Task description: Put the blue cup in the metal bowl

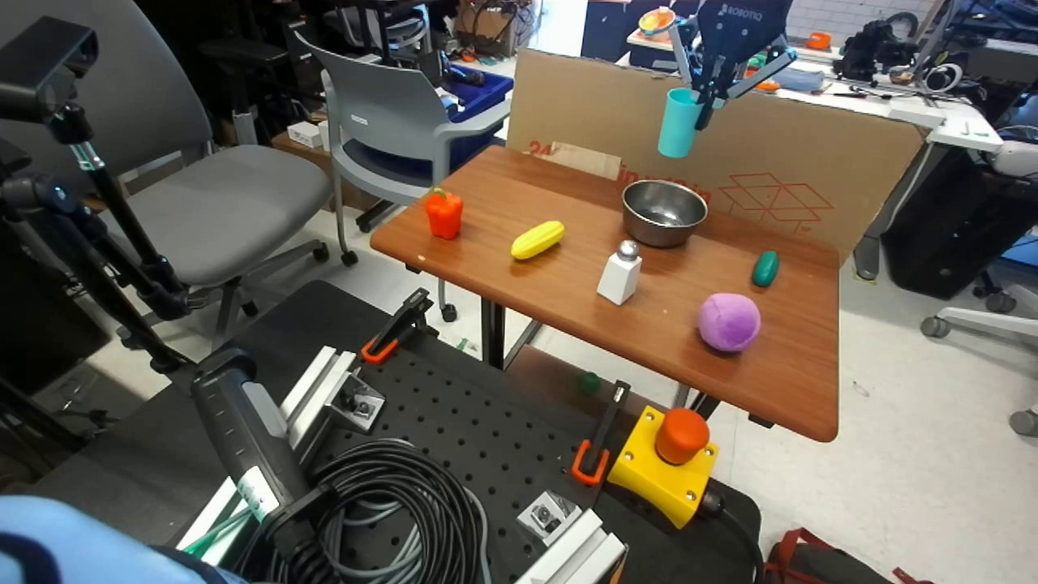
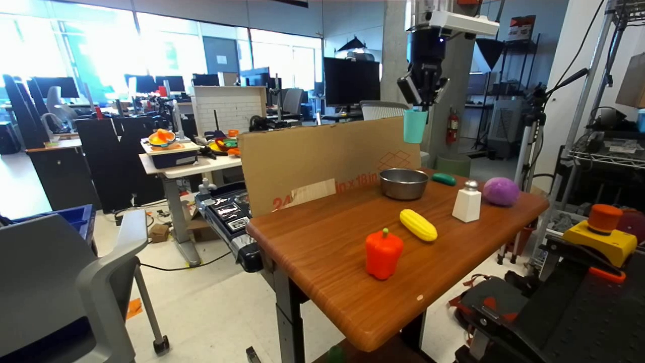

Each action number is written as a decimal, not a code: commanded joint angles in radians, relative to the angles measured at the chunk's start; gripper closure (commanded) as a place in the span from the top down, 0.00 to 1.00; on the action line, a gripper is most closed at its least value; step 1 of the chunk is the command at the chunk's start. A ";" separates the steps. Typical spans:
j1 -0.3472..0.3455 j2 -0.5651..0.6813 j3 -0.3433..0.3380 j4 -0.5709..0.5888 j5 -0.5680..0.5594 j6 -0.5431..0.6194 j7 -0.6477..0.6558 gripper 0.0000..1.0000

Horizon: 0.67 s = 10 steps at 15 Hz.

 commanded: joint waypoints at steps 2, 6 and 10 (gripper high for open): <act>-0.019 0.034 -0.015 0.002 0.015 -0.016 -0.019 0.01; -0.012 0.086 -0.007 0.019 0.014 -0.009 -0.013 0.01; -0.004 0.140 -0.007 0.052 0.006 -0.009 -0.005 0.01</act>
